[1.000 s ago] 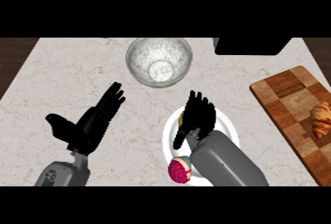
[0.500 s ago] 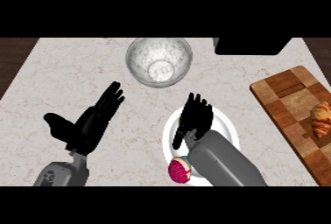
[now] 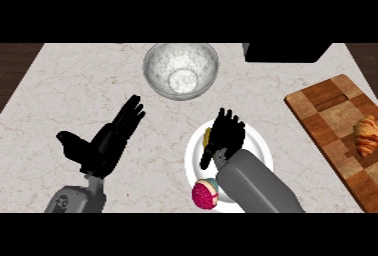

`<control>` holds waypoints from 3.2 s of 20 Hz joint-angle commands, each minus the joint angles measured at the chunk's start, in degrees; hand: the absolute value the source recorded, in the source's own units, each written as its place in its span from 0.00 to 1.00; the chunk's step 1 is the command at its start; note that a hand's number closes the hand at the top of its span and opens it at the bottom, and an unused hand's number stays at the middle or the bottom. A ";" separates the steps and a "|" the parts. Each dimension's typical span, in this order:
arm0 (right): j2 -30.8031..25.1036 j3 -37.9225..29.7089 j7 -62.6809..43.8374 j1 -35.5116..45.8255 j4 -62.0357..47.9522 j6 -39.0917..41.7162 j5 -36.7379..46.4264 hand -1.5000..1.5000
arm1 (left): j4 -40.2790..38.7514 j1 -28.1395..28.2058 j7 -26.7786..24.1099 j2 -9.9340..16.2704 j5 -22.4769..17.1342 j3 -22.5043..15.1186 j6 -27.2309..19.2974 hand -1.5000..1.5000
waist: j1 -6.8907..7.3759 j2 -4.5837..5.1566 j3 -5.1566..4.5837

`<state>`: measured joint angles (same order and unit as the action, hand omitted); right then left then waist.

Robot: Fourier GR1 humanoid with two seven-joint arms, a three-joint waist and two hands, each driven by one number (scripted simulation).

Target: Pick the lemon from the plate and place it in the bowl

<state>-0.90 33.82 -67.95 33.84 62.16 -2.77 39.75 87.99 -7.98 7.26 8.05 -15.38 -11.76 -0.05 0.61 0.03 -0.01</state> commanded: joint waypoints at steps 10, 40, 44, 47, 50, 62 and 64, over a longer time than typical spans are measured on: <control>0.85 1.34 -3.08 -0.20 -2.17 -4.57 2.70 1.00 | -0.14 -0.60 0.71 0.78 -1.14 3.57 3.81 0.50 | -0.50 -0.05 0.00; 0.85 20.33 -12.55 36.64 -8.08 -7.66 -13.10 1.00 | -2.26 -4.30 1.62 -4.84 3.17 -1.35 4.01 0.50 | 8.22 0.43 -0.26; 0.84 19.67 -16.35 46.07 -8.22 -5.92 -11.03 1.00 | -2.14 -4.89 3.16 -3.91 2.90 -0.40 3.90 0.50 | 7.46 -0.57 -0.34; 0.84 19.22 -16.85 51.10 -10.55 -5.61 -10.41 1.00 | -3.43 -4.39 2.24 -4.76 3.00 -0.85 3.99 0.50 | 6.30 -0.17 -0.36; 0.84 18.13 -17.22 55.12 -11.25 -3.74 -12.07 1.00 | -4.34 -5.56 3.12 -4.55 3.33 0.15 2.97 0.50 | 5.36 -0.34 -0.35; 0.84 15.59 -13.42 61.12 -24.34 -8.95 -11.43 1.00 | -3.16 -4.31 1.41 -2.53 1.87 2.82 4.57 0.50 | 4.19 0.53 -0.27; 0.85 14.18 -10.35 60.69 -27.19 -12.48 -10.54 1.00 | -1.47 -3.99 2.64 -3.08 2.33 1.54 4.17 0.50 | 3.81 0.57 -0.18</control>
<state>-0.94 49.64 -69.40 93.47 39.78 -9.91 28.21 85.17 -12.10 8.94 4.63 -12.63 -10.60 4.14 5.17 0.38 -0.29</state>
